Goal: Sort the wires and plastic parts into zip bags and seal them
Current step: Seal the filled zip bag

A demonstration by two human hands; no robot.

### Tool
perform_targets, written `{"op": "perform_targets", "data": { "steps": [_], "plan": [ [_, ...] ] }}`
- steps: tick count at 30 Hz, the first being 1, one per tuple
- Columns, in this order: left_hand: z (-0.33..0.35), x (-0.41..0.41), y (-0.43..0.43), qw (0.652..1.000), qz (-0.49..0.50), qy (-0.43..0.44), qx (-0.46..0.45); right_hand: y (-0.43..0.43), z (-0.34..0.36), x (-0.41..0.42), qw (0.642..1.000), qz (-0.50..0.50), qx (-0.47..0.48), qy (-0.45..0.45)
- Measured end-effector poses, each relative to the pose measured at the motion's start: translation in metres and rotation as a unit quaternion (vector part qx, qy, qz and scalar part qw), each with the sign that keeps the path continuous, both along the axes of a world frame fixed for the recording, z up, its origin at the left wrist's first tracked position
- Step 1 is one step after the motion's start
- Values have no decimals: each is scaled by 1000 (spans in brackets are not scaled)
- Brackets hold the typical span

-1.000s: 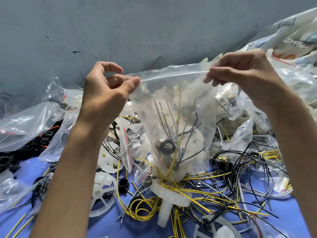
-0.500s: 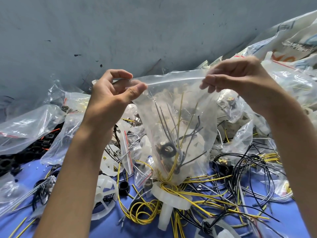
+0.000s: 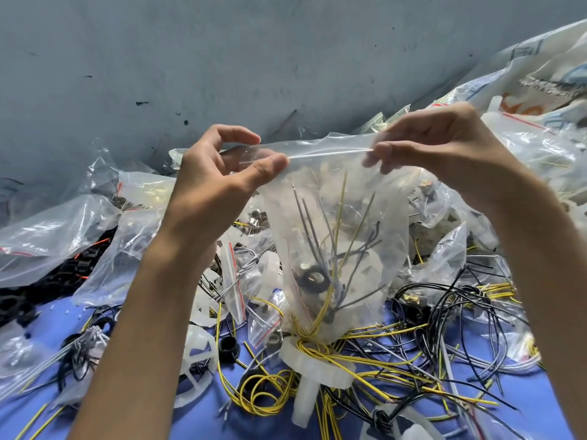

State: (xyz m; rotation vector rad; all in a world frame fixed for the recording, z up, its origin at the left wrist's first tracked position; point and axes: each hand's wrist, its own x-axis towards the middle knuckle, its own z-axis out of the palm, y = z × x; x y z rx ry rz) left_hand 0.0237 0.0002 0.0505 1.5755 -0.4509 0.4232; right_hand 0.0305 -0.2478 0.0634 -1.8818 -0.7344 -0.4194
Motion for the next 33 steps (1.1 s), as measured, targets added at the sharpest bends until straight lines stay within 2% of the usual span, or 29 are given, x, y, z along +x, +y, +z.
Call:
{"op": "perform_targets", "data": {
  "steps": [13,20,33],
  "plan": [
    [-1,1,0,999,12,-29,-5,5,3,-4,999,-17,-24,-24],
    [0,1,6,999,11,-30,41,9,5,-8,1000,-15,-23,-6],
    [1,-4,-2,996,27,-67,47,13,10,-18,998,-31,-39,-41]
  ]
}}
